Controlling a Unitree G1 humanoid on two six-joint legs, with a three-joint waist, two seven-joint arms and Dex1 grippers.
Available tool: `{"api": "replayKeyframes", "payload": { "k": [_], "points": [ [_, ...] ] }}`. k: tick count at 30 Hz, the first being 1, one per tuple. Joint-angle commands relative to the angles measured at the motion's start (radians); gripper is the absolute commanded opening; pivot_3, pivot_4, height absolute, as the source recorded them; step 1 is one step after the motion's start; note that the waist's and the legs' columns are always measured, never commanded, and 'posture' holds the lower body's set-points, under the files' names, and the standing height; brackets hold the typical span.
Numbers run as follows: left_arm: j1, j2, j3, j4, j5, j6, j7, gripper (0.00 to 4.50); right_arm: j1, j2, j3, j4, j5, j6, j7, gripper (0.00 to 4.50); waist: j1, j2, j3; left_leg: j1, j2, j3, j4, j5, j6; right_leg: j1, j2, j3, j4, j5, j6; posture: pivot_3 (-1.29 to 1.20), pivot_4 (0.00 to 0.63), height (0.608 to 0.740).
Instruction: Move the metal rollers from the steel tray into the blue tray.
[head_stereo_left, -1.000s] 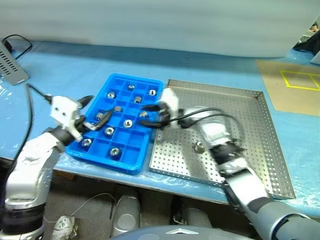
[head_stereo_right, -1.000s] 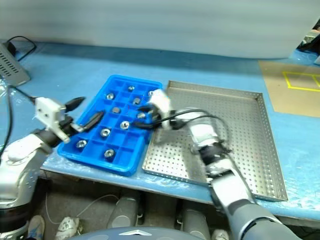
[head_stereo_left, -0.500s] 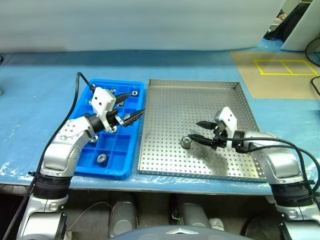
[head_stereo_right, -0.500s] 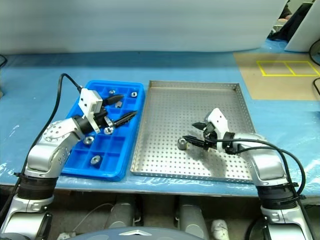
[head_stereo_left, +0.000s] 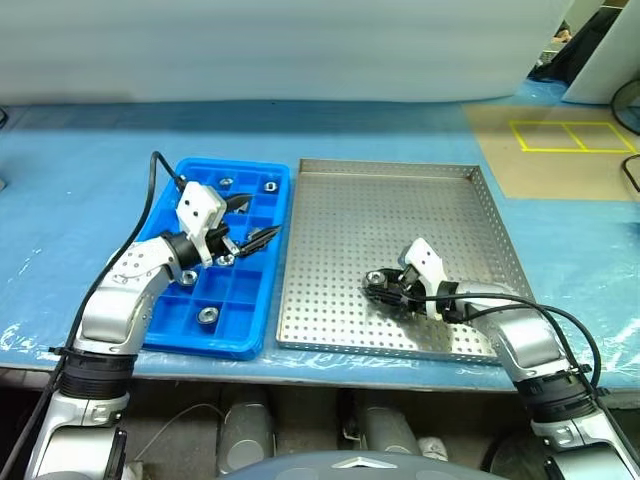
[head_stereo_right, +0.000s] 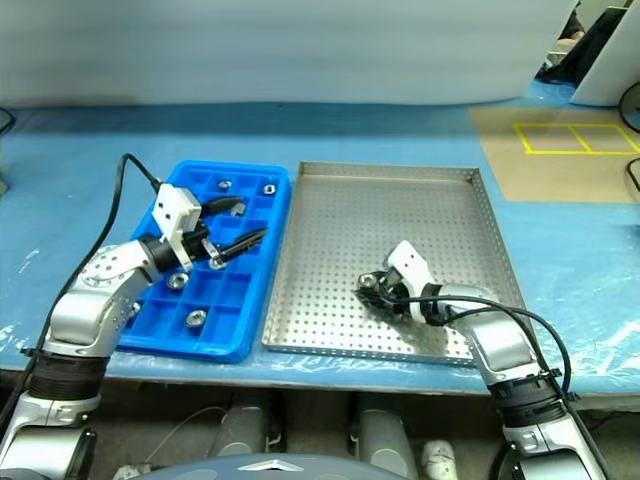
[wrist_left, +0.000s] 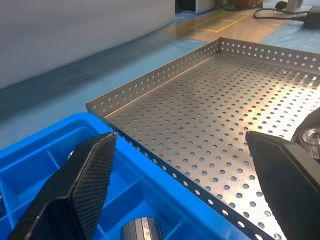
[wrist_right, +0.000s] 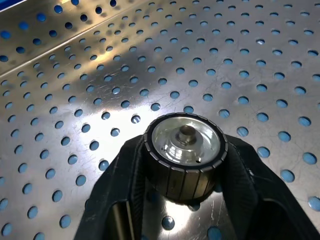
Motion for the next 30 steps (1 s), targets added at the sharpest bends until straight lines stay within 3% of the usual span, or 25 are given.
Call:
{"api": "replayKeyframes", "payload": {
  "k": [1, 4, 9, 12, 16, 20, 26, 30],
  "points": [
    [0.026, 0.047, 0.103, -0.013, -0.003, -0.028, 0.018, 4.38, -0.165, 0.135, -0.028, 0.036, 0.075, -0.031, -0.027, 1.64, -0.006, 0.001, 0.0, 0.0, 0.0, 0.0, 0.0, 0.0, -0.001, -0.001, 0.0, 0.0, 0.001, 0.0, 0.0, 0.0, 0.15, 0.74],
    [0.062, 0.084, 0.166, -0.019, -0.007, -0.029, 0.022, 4.38, -0.343, 0.285, -0.012, 0.137, 0.096, -0.059, -0.029, 1.64, -0.011, 0.001, 0.001, -0.002, 0.0, 0.0, 0.0, 0.002, -0.002, -0.004, 0.0, 0.0, 0.004, 0.001, -0.002, 0.05, 0.15, 0.74],
    [0.16, 0.128, 0.291, -0.086, -0.025, -0.009, 0.053, 4.38, -0.518, 0.42, 0.146, 0.342, 0.01, -0.209, 0.089, 1.64, 0.015, -0.001, 0.0, -0.003, 0.0, -0.001, -0.002, 0.001, -0.002, -0.004, 0.0, -0.001, 0.004, 0.003, -0.01, 0.17, 0.15, 0.74],
    [0.241, 0.14, 0.357, -0.146, -0.032, 0.009, 0.071, 4.38, -0.567, 0.471, 0.216, 0.436, -0.028, -0.269, 0.158, 1.64, 0.04, -0.002, 0.0, -0.011, 0.0, -0.001, -0.002, 0.0, -0.002, -0.009, -0.001, -0.002, 0.002, 0.001, -0.01, 0.22, 0.15, 0.74],
    [0.328, 0.127, 0.408, -0.245, -0.049, 0.046, 0.108, 4.38, -0.579, 0.47, 0.316, 0.548, -0.111, -0.382, 0.26, 1.64, 0.073, -0.003, 0.0, -0.014, -0.002, -0.001, 0.0, -0.002, 0.001, -0.008, -0.003, -0.002, 0.002, 0.001, -0.01, 0.27, 0.15, 0.74],
    [0.376, 0.115, 0.414, -0.287, -0.057, 0.06, 0.127, 4.38, -0.571, 0.449, 0.333, 0.569, -0.118, -0.41, 0.338, 1.64, 0.094, -0.002, 0.001, -0.011, -0.001, -0.001, 0.001, -0.003, 0.003, -0.006, -0.003, -0.002, 0.003, 0.001, -0.01, 0.28, 0.15, 0.74],
    [0.352, 0.112, 0.382, -0.258, -0.057, 0.047, 0.129, 4.38, -0.594, 0.409, 0.321, 0.602, -0.15, -0.442, 0.371, 1.64, 0.098, -0.002, 0.002, -0.004, 0.001, -0.001, -0.001, 0.001, -0.004, -0.004, -0.002, -0.002, 0.007, -0.002, -0.004, 0.24, 0.15, 0.74],
    [0.309, 0.11, 0.351, -0.226, -0.056, 0.04, 0.12, 4.38, -0.61, 0.399, 0.306, 0.624, -0.172, -0.457, 0.347, 1.64, 0.096, -0.002, 0.001, -0.004, 0.001, -0.001, -0.001, 0.001, -0.004, -0.003, -0.002, -0.002, 0.007, 0.001, -0.009, 0.22, 0.15, 0.74]
  ]
}}
